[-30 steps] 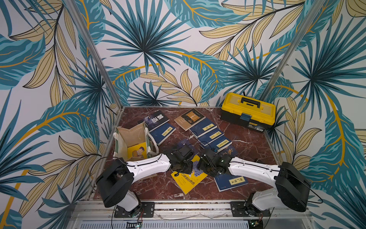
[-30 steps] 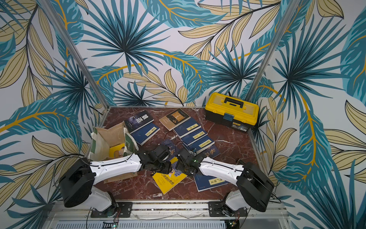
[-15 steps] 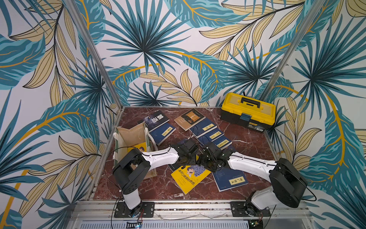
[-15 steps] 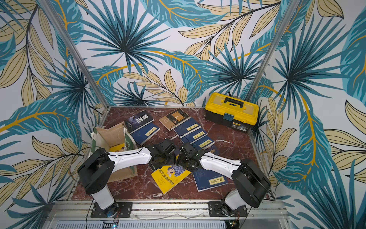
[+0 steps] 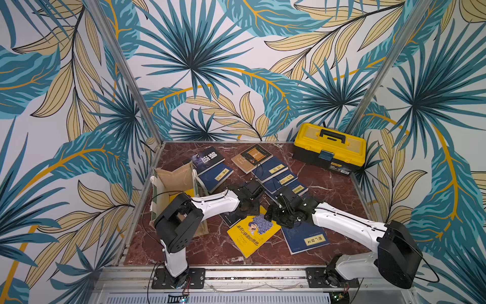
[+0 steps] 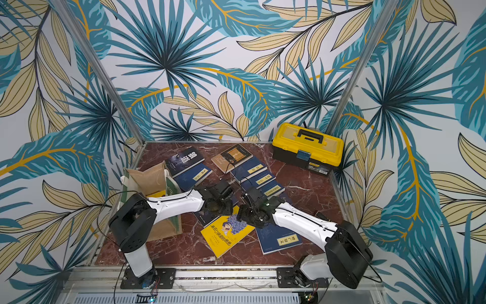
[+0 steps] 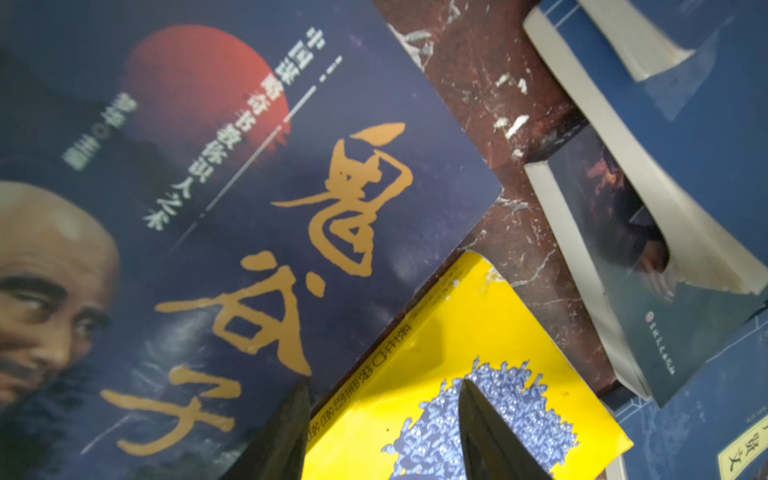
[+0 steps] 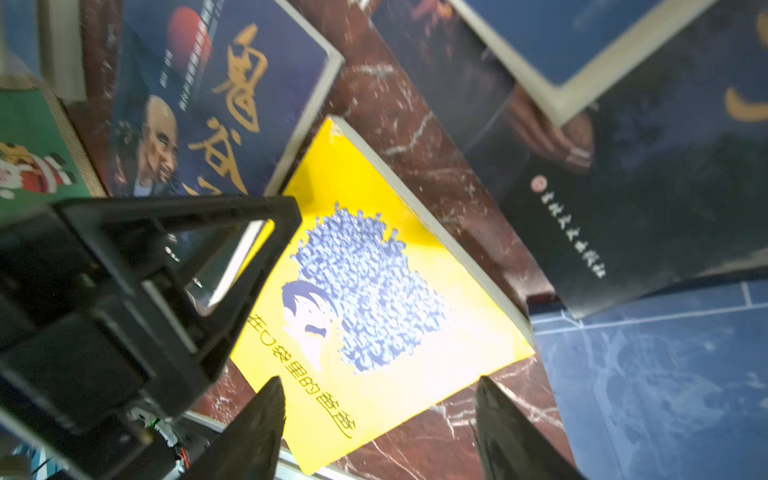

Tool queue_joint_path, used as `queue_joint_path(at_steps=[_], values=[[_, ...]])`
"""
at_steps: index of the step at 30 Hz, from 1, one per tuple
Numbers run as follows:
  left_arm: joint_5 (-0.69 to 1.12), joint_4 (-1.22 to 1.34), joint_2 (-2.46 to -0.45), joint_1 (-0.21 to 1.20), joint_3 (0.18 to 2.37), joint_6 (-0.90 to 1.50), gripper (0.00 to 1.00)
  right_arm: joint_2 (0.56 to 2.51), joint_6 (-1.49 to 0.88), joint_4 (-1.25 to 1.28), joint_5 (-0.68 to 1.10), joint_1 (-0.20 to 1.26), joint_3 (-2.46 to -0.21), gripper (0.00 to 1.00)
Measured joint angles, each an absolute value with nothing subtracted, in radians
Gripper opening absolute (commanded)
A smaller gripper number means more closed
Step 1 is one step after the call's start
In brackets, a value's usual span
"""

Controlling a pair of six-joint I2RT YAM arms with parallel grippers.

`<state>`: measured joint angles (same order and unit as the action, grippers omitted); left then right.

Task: Put the books into the canvas bag
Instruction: Pick up the book from the center of the board.

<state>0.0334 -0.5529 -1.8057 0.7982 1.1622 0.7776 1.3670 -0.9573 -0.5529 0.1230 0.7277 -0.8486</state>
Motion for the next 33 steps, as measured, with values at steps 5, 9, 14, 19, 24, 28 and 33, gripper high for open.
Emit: queue_joint_path(at_steps=[5,9,14,19,24,28,33], values=[[0.045,-0.576,-1.798,0.806,1.159,0.751,0.55,1.385,-0.972,-0.592,0.151,0.728,-0.828,0.72],[0.046,-0.583,-1.784,0.834,1.131,0.738,0.55,1.390,-1.019,-0.582,0.157,0.733,-0.788,0.71],[0.054,-0.589,-1.777,0.846,1.090,0.730,0.55,1.428,-1.112,-0.533,0.154,0.780,-0.735,0.70],[0.079,-0.563,-1.749,0.845,1.046,0.722,0.56,1.456,-1.198,-0.459,0.137,0.860,-0.725,0.65],[0.123,-0.488,-1.703,0.825,0.977,0.714,0.56,1.490,-1.243,-0.419,0.124,0.875,-0.744,0.52],[0.198,-0.408,-1.647,0.781,0.894,0.714,0.53,1.527,-1.245,-0.433,0.110,0.875,-0.776,0.44],[0.280,-0.368,-1.622,0.730,0.852,0.711,0.50,1.582,-1.218,-0.481,0.130,0.853,-0.834,0.36]])
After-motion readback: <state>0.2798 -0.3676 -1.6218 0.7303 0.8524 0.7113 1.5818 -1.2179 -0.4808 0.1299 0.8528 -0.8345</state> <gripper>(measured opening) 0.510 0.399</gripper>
